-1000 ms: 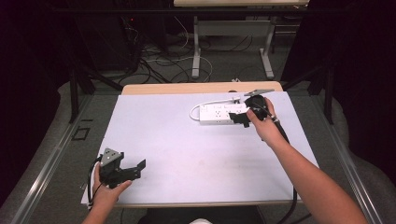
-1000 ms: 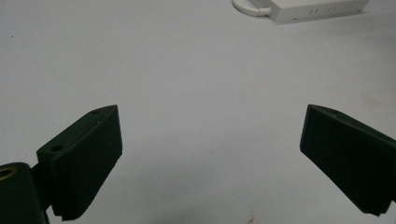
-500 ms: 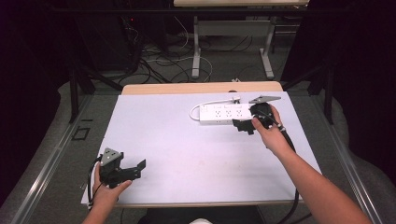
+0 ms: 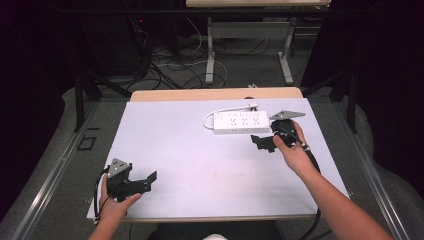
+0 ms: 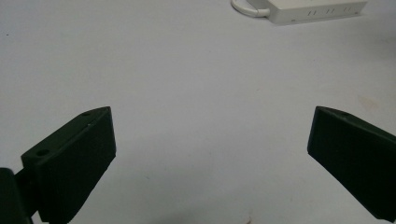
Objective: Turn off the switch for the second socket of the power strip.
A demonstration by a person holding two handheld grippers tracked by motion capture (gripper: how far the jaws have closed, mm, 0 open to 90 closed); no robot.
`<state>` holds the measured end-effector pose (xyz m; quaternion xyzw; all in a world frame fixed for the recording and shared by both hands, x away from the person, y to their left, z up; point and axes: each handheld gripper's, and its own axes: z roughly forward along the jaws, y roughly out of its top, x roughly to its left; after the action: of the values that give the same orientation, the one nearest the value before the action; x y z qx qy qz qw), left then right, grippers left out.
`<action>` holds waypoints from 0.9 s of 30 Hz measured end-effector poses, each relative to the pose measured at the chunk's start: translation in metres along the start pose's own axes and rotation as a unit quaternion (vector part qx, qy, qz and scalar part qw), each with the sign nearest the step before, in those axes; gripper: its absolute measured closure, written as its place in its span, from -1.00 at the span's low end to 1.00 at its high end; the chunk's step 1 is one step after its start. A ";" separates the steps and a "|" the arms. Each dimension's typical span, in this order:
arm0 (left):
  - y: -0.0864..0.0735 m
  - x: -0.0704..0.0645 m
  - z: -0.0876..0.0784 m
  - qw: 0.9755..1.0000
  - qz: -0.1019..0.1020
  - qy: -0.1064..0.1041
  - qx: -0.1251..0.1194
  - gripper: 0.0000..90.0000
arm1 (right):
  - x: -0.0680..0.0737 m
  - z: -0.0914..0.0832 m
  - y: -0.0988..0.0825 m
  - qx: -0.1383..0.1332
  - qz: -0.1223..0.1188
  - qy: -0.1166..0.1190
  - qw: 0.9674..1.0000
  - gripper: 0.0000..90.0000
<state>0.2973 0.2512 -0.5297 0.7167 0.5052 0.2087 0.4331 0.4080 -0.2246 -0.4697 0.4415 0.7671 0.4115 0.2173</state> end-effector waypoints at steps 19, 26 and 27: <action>0.000 -0.001 0.000 1.000 0.004 0.000 0.003 -0.99 | -0.010 -0.023 -0.038 -0.040 0.056 0.018 0.997 -0.96; 0.000 -0.001 0.000 1.000 0.005 0.001 0.002 -0.99 | -0.015 -0.033 -0.057 -0.045 0.066 0.009 0.997 -0.96; 0.000 -0.001 0.000 1.000 0.005 0.001 0.003 -0.99 | -0.016 -0.035 -0.060 -0.041 0.071 0.005 0.997 -0.96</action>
<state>0.2967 0.2504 -0.5296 0.7198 0.5030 0.2102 0.4298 0.3619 -0.2694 -0.5000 0.4836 0.7171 0.4594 0.2021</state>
